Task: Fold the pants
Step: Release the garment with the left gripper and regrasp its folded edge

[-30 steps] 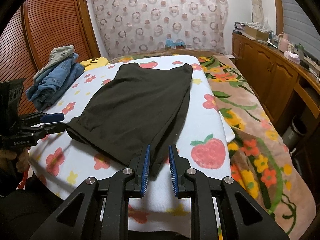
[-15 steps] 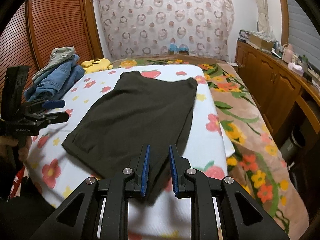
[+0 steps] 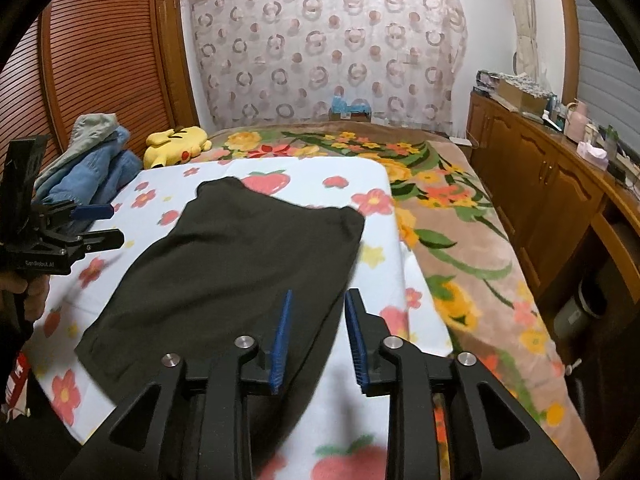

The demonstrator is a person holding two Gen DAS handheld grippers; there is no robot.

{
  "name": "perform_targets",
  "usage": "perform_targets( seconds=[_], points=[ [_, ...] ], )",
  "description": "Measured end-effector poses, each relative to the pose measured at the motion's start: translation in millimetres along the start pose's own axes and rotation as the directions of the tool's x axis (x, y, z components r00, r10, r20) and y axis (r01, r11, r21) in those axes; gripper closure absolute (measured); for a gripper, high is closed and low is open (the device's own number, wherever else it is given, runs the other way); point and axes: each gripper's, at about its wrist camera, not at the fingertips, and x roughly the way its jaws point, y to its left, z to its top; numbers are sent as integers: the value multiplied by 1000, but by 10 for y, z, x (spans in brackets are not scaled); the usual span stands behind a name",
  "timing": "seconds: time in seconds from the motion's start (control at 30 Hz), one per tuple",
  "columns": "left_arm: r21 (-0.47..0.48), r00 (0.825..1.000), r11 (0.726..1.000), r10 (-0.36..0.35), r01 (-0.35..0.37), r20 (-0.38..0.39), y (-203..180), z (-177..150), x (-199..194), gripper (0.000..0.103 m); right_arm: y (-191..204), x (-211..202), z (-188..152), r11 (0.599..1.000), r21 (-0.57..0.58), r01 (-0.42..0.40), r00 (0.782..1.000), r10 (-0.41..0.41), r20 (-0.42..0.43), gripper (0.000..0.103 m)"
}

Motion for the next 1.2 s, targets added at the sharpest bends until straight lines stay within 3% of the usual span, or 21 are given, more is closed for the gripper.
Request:
perform_targets(
  seconds=[0.53,0.63,0.9,1.03,1.13,1.17,1.2],
  points=[
    [34,998,999,-28,30,-55,62,434,520,21,-182,564,379,1000,-19,-8,998,7,-60,71],
    [28,995,997,-76,78,-58,89,512,582,25,-243,653,444,1000,-20,-9,997,8,-72,70],
    [15,989,993,-118,120,-84,151,664,816,39,-294,859,506,998,-1,-68,992,67,-107,70],
    [-23,981,987,-158,157,-116,213,714,986,52,-362,934,530,995,12,-98,988,98,-123,70],
    [-26,976,984,-179,177,-123,202,730,1034,75,-377,954,547,994,13,-107,986,108,-131,70],
    [-22,976,983,-182,181,-121,185,735,1032,84,-379,948,552,995,11,-103,986,104,-130,74],
    [-14,976,983,-184,184,-114,166,746,1018,88,-380,937,556,994,9,-109,986,109,-127,85]
  ],
)
